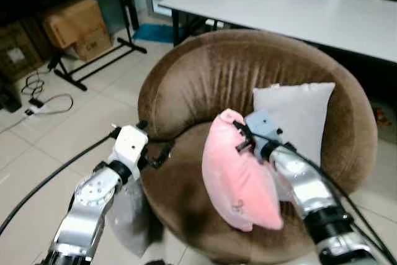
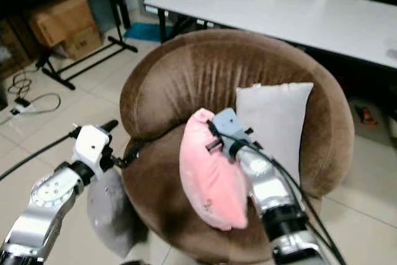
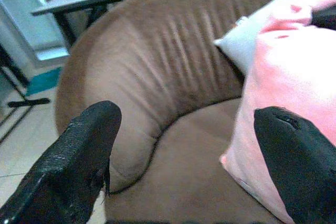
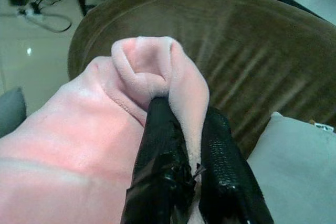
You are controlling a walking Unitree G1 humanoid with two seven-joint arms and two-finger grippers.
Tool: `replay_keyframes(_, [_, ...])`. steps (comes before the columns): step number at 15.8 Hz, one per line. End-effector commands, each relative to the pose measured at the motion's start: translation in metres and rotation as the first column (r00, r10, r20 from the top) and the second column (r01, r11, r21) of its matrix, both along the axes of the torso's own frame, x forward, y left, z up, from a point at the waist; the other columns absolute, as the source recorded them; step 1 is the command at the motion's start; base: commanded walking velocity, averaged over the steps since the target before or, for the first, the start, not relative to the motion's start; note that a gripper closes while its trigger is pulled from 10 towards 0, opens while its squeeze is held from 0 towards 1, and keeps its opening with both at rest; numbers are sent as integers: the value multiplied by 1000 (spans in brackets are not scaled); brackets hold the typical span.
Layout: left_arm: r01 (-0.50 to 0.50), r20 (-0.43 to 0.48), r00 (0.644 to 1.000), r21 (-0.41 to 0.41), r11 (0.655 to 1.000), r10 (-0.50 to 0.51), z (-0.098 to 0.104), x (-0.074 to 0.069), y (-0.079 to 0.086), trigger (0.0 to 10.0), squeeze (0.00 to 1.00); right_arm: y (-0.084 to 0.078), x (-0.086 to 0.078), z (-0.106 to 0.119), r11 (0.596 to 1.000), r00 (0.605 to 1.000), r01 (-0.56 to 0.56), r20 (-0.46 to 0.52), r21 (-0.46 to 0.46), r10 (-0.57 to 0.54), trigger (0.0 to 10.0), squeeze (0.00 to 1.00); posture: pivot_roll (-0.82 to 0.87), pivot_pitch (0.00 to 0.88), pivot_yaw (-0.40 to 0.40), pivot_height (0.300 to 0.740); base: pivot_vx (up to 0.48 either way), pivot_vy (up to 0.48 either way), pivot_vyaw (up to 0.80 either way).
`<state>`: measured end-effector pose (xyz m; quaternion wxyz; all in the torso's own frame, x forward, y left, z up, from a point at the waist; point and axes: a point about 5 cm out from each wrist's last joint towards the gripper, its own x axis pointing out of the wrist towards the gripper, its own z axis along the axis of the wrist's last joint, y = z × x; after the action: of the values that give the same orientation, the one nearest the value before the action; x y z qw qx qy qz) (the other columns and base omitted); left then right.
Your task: Move the pillow to the sofa from floor
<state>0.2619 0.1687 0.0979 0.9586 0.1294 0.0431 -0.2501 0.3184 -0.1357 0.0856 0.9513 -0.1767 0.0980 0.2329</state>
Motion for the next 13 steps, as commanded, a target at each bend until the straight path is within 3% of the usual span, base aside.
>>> replay_keyframes(1, [41,-33,999,6,999,-40,-2,-4,0,10000,0,0,-1,4,999,999,-45,-11,-26,45,10000,0,-77,0,6,740,0,0,0])
replay_keyframes(3, [118,-96,989,20,993,-115,-6,-14,2,10000,0,2,-2,6,996,996,-82,-39,-45,81,10000,0,-76,0,0,740,0,0,0])
replay_keyframes(9, [163,-156,975,32,986,-156,-10,-35,5,10000,0,11,6,9,975,978,-201,-79,-90,194,10000,0,-57,0,-14,740,0,0,0])
replay_keyframes(13, [154,-202,969,38,987,-144,-12,-58,11,10000,0,20,0,23,929,927,-365,-120,-57,356,10000,0,-29,0,-42,740,0,0,0])
